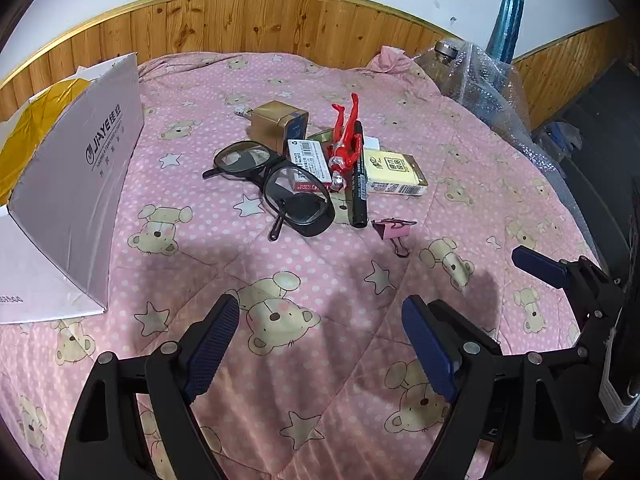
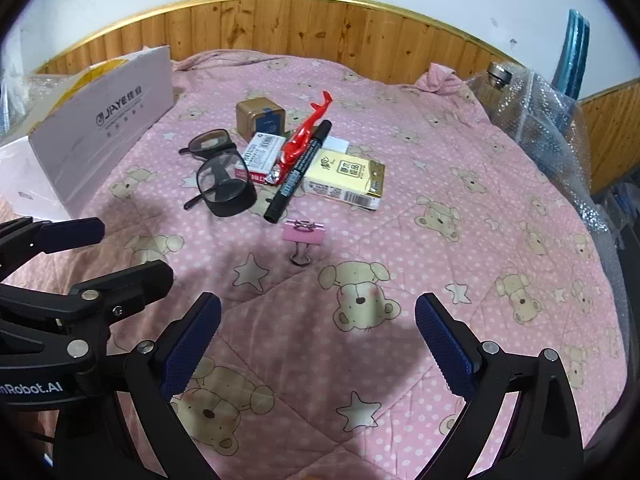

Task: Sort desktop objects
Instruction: 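Move the right gripper toward the pink binder clip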

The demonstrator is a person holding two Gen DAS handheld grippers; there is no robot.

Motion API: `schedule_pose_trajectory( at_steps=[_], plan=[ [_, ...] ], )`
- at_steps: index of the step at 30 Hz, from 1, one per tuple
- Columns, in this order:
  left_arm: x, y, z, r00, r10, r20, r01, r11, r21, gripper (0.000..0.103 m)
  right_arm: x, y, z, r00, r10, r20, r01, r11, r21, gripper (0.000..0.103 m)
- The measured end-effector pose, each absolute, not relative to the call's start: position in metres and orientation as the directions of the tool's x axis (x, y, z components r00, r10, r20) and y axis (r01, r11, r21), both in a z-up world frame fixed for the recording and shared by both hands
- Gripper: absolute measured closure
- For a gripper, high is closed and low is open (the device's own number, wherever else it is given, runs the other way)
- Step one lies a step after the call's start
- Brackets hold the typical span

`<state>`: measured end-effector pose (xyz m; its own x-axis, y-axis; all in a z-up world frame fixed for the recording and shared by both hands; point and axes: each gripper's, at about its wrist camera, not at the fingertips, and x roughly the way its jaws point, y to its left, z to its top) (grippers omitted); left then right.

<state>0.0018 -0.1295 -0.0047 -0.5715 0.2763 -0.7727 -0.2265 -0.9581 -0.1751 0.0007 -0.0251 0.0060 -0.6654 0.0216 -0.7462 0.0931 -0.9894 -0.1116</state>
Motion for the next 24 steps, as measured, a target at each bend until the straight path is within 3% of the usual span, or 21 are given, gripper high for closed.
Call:
schedule_pose_trajectory(
  at_steps=[8,10,12,13,14,16,18,21,24],
  plan=[
    [0.003,-0.128,0.001,-0.583,0.279,-0.763,-0.240,-0.956,-0.167,0.021,-0.004,-0.019,0.004,-0.662,-0.009,-0.750,0.097,-0.993,-0.074,0.006],
    [0.004,-0.126,0.003,-0.588,0.280,-0.759,-0.248,-0.955,-0.160,0.028,-0.002,-0.019,0.005,-0.667,-0.023,-0.745,0.105,-0.992,-0.064,0.006],
    [0.005,-0.125,0.004,-0.586,0.287,-0.758,-0.257,-0.953,-0.162,0.045,-0.001,-0.019,0.007,-0.671,-0.038,-0.740,0.118,-0.992,-0.056,0.009],
    [0.005,-0.124,0.004,-0.579,0.292,-0.761,-0.263,-0.951,-0.164,0.051,-0.001,-0.020,0.007,-0.669,-0.044,-0.742,0.123,-0.991,-0.052,0.027],
    [0.005,-0.122,0.004,-0.575,0.290,-0.765,-0.267,-0.950,-0.160,0.059,-0.003,-0.019,0.005,-0.658,-0.050,-0.751,0.127,-0.991,-0.044,0.060],
    [0.005,-0.120,0.003,-0.581,0.279,-0.764,-0.269,-0.952,-0.143,0.068,-0.007,-0.015,0.001,-0.631,-0.085,-0.771,0.127,-0.992,0.005,0.092],
    [0.004,-0.119,0.002,-0.578,0.277,-0.767,-0.268,-0.953,-0.142,0.083,-0.008,-0.011,-0.002,-0.625,-0.123,-0.771,0.134,-0.990,0.049,0.094],
    [0.002,-0.119,-0.001,-0.575,0.275,-0.770,-0.266,-0.953,-0.142,0.094,-0.008,-0.009,-0.002,-0.628,-0.141,-0.766,0.138,-0.988,0.070,0.097],
    [-0.001,-0.119,-0.002,-0.573,0.274,-0.772,-0.263,-0.954,-0.144,0.097,-0.008,-0.009,0.000,-0.633,-0.153,-0.759,0.140,-0.987,0.082,0.098]
  ],
)
